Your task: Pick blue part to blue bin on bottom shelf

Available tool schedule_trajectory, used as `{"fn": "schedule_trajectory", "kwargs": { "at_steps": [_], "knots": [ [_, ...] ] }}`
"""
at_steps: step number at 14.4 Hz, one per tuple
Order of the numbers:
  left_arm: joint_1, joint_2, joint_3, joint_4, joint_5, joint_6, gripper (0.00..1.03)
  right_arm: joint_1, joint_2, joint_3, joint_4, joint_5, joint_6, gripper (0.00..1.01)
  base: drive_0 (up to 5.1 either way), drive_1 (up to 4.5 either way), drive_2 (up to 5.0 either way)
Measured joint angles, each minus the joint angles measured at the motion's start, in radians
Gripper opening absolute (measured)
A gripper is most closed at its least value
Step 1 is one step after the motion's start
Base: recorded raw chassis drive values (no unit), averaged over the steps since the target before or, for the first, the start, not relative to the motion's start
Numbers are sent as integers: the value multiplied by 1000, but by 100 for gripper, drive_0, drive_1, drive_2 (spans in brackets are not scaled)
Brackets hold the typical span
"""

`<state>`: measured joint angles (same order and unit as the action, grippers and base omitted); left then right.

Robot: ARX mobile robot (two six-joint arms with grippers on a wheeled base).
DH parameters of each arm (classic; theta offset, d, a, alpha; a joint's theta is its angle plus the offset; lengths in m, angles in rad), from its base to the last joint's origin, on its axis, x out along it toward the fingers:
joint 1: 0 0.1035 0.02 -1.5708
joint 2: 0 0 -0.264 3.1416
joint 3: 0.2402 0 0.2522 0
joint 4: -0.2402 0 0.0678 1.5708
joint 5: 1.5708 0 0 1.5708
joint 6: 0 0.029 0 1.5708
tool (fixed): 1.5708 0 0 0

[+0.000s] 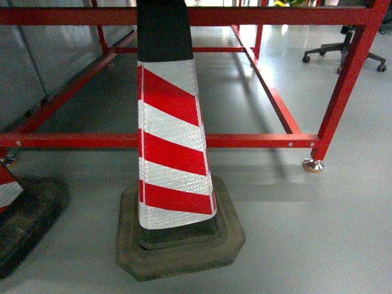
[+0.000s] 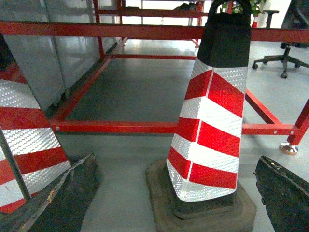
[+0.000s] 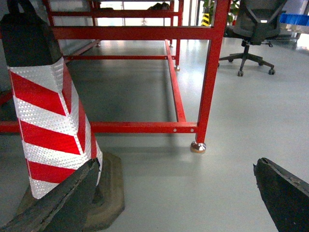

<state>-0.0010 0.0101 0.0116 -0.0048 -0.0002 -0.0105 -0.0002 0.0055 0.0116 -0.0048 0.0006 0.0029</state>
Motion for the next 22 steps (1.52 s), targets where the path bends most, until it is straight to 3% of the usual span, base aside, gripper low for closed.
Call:
{"fn": "schedule_trajectory", "kwargs": {
  "at_steps": [22],
  "knots": [
    [0, 0, 0, 0, 0, 0, 98, 0, 0, 0, 0, 0, 0, 98, 0, 0, 0]
  ]
}}
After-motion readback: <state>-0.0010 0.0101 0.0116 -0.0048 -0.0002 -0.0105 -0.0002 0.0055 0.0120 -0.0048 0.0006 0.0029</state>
